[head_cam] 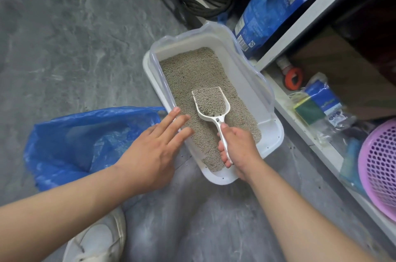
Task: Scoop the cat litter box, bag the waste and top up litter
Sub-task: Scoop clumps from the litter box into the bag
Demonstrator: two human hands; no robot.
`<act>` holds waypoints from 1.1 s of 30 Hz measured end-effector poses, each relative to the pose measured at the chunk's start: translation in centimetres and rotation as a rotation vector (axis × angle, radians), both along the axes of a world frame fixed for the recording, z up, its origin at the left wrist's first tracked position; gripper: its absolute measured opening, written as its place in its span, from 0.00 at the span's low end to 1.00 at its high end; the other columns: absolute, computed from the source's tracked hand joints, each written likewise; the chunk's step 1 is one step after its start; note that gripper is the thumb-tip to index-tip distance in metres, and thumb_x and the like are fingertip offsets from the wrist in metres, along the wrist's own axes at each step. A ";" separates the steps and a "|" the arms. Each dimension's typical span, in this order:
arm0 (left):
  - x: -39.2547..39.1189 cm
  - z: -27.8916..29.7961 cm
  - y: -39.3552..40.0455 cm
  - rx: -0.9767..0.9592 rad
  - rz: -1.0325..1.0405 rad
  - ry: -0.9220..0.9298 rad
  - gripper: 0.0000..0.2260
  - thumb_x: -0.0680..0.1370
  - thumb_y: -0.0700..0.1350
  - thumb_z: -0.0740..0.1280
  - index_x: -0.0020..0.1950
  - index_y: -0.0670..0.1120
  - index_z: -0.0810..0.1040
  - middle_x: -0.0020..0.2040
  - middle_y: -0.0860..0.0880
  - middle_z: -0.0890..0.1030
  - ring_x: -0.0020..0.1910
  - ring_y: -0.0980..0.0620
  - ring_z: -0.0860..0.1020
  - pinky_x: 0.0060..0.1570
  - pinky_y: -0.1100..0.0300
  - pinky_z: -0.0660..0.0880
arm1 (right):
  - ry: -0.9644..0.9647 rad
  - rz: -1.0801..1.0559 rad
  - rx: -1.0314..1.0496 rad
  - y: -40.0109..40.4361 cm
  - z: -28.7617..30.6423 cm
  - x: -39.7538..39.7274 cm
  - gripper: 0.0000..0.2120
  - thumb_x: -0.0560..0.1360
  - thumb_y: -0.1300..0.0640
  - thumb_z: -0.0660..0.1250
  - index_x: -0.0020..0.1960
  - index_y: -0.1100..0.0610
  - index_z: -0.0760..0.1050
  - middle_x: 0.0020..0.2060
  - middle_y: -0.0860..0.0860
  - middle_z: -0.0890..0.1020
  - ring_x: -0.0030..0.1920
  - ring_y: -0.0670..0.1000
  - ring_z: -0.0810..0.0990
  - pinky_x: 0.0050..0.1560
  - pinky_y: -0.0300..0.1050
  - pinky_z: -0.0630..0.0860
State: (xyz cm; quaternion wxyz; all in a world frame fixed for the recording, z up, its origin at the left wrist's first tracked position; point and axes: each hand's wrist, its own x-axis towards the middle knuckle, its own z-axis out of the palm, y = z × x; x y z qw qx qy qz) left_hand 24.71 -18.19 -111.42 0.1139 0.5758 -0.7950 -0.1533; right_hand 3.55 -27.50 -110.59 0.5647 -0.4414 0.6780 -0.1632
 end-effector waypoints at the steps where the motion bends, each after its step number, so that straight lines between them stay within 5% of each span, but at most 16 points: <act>1: 0.0 0.0 0.1 -0.001 0.004 0.000 0.35 0.65 0.40 0.67 0.73 0.46 0.69 0.79 0.44 0.63 0.82 0.43 0.51 0.68 0.46 0.72 | -0.002 -0.006 0.002 0.2 0.0 -0.1 0.18 0.83 0.45 0.61 0.47 0.60 0.77 0.30 0.54 0.76 0.23 0.50 0.69 0.22 0.40 0.64; 33: -0.9 -0.5 -0.2 0.022 0.007 -0.057 0.39 0.65 0.44 0.68 0.76 0.45 0.60 0.81 0.42 0.58 0.83 0.42 0.47 0.66 0.42 0.73 | -0.034 -0.171 -0.014 3.7 -0.2 -2.7 0.20 0.83 0.46 0.62 0.49 0.65 0.76 0.29 0.54 0.74 0.22 0.50 0.67 0.20 0.38 0.63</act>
